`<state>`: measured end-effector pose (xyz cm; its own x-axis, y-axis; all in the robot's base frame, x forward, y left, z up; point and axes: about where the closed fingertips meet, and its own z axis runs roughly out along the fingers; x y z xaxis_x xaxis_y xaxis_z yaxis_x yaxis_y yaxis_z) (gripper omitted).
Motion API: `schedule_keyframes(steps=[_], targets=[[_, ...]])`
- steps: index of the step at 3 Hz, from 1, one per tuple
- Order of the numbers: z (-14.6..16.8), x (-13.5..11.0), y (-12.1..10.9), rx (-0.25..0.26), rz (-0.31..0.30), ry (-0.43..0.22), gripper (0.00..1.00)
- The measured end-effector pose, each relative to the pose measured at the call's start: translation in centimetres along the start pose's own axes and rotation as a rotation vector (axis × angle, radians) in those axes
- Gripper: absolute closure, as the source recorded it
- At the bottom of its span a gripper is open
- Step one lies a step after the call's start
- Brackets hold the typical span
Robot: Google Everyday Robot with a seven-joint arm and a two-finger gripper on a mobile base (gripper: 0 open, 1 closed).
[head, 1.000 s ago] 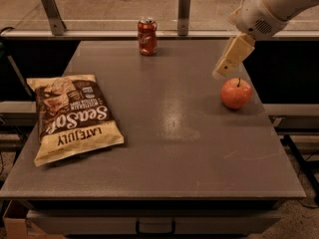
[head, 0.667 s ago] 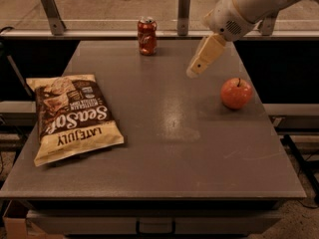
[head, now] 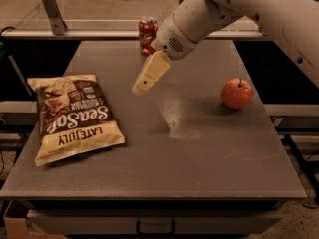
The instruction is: Move brown chip bag near apple
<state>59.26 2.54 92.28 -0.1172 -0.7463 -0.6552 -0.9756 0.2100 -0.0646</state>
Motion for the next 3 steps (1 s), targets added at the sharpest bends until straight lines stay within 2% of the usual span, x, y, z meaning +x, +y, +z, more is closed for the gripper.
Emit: schedule_keyframes(steps=[1, 2, 3], targets=[[3.3, -2.1, 3.3, -0.094, 0.017, -0.025, 0.00], [6.3, -5.4, 6.0, -0.182, -0.012, -0.068, 0.00], [9.5, -7.6, 7.9, -0.237, -0.057, -0.097, 0.00]])
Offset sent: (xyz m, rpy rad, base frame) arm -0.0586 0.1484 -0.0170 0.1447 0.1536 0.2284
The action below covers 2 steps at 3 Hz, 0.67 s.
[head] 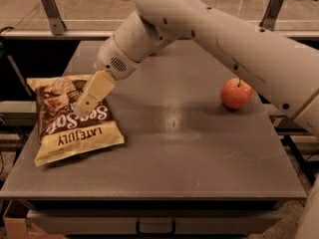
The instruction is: Move brown chip bag near apple
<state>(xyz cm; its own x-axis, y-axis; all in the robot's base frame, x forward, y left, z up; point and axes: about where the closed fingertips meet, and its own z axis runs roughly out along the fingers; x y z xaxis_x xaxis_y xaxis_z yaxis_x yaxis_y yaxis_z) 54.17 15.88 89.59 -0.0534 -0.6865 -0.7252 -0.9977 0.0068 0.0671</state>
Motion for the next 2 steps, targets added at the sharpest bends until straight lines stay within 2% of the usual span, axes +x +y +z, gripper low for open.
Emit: schedule_keyframes(steps=[1, 2], targets=[[4.0, -0.7, -0.3, 0.000, -0.041, 0.003, 0.00], [6.8, 0.8, -2.1, 0.042, -0.022, 0.044, 0.18]])
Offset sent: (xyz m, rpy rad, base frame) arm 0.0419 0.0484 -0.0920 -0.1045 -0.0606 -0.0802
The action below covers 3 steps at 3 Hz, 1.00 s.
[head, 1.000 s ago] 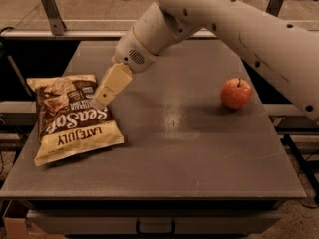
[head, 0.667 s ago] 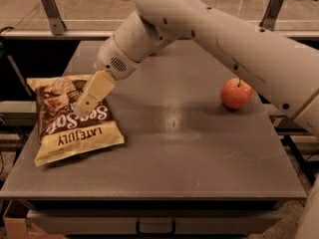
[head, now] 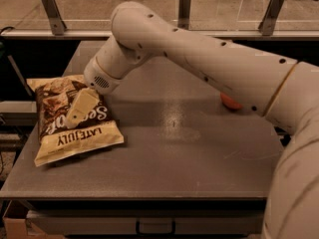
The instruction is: Move brown chip bag near apple
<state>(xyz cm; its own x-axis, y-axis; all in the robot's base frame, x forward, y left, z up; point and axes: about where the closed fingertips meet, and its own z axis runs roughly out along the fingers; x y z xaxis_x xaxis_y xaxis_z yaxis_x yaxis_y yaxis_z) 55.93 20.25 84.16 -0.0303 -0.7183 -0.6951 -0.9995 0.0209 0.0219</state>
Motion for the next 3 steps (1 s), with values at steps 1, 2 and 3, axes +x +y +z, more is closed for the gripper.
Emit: schedule_keyframes(steps=[1, 2, 3], targets=[[0.83, 1.73, -1.35, 0.038, 0.036, 0.034, 0.41], [0.27, 1.21, -1.35, 0.039, 0.037, 0.034, 0.65], [-0.11, 0.85, -1.34, 0.039, 0.037, 0.034, 0.87]])
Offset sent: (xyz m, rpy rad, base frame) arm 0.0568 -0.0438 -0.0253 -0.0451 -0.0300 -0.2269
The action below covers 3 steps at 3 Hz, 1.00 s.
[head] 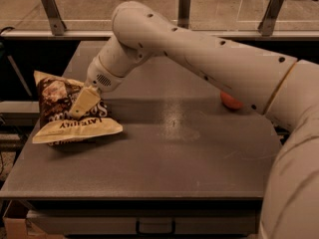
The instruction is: Move brown chip bag near apple
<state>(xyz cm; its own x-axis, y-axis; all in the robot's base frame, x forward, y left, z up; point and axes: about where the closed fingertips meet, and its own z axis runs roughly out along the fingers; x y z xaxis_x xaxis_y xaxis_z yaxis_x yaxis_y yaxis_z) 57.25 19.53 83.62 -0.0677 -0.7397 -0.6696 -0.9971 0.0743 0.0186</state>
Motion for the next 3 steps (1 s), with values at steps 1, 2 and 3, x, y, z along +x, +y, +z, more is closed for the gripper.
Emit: schedule_keyframes(steps=[1, 2, 3], targets=[[-0.2, -0.2, 0.0, 0.000, 0.000, 0.000, 1.00], [-0.2, -0.2, 0.0, 0.001, 0.000, -0.001, 1.00], [-8.8, -0.2, -3.4, 0.189, 0.011, -0.060, 1.00]])
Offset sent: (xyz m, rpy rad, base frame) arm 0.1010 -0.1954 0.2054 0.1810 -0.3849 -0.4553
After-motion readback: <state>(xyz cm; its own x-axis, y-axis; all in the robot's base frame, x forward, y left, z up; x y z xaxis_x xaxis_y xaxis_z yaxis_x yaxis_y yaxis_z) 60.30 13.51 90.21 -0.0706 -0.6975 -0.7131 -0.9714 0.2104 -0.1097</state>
